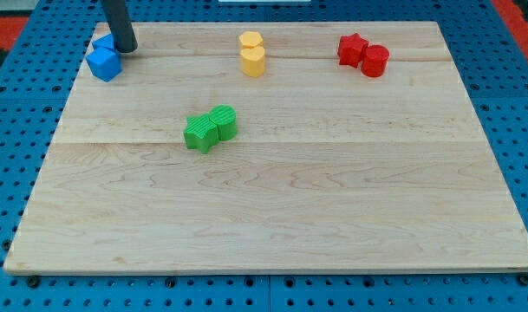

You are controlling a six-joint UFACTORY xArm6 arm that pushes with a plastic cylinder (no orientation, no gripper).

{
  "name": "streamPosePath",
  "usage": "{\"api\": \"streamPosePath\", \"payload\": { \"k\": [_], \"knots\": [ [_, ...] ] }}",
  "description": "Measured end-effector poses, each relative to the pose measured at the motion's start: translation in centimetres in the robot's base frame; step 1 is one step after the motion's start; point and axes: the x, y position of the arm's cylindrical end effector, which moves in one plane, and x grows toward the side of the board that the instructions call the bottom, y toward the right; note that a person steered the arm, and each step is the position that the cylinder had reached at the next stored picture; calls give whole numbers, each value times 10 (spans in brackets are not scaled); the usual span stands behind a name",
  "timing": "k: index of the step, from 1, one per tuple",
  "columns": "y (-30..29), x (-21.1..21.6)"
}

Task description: Push the green blocks towards the bottom right of the board

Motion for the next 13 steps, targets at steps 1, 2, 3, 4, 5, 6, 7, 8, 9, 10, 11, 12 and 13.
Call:
{"api": "streamPosePath", "payload": {
  "k": [1,2,3,4,5,6,7,8,9,10,11,12,13],
  "knots": [
    [0,0],
    [21,2],
    [59,45],
    [109,79],
    [135,101],
    [176,101],
    [161,76],
    [152,57],
    [158,96],
    [158,152],
    [199,175],
    [190,188],
    [174,158]
  ]
}}
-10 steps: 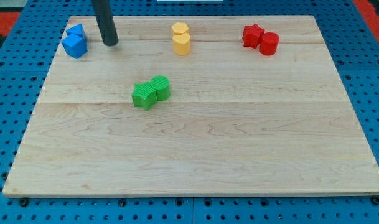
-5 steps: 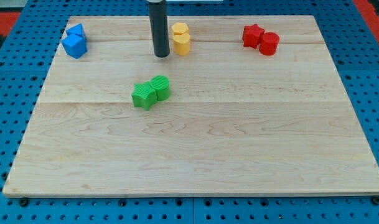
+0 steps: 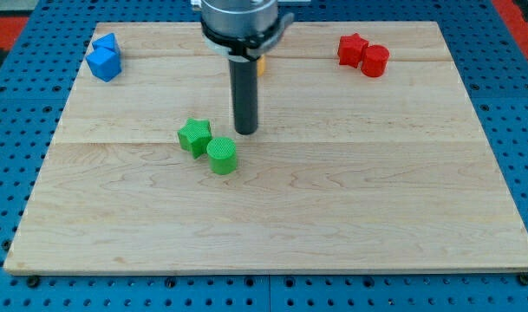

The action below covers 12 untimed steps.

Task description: Push the green blocks towards the bottom right of the board

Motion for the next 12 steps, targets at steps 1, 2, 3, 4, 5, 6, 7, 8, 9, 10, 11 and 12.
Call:
{"api": "streamPosePath", "payload": {
  "k": [1,2,3,4,5,6,7,8,9,10,11,12],
  "knots": [
    [-66,15],
    [-72,54],
    [-20,57],
    [-26,57],
    [8,49],
    [126,74],
    [187,109],
    [180,112],
    [75,74],
    [-53,34],
    [-136,27],
    [-110,76]
  ]
}}
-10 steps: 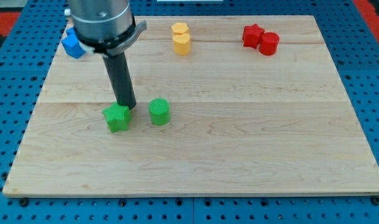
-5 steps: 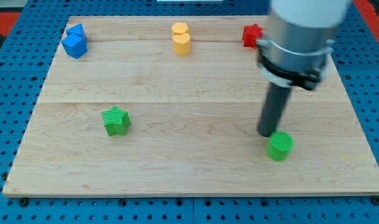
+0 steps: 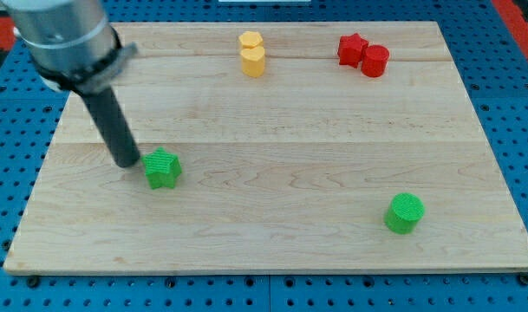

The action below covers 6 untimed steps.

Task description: Push the green blocks towards the bottom right of the board

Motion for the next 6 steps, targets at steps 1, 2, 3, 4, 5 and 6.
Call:
{"api": "streamPosePath", "payload": {
  "k": [1,2,3,4,5,6],
  "knots": [
    [86,5],
    [176,19],
    [103,-18],
    [66,22],
    [143,48],
    [228,46]
  ]
}}
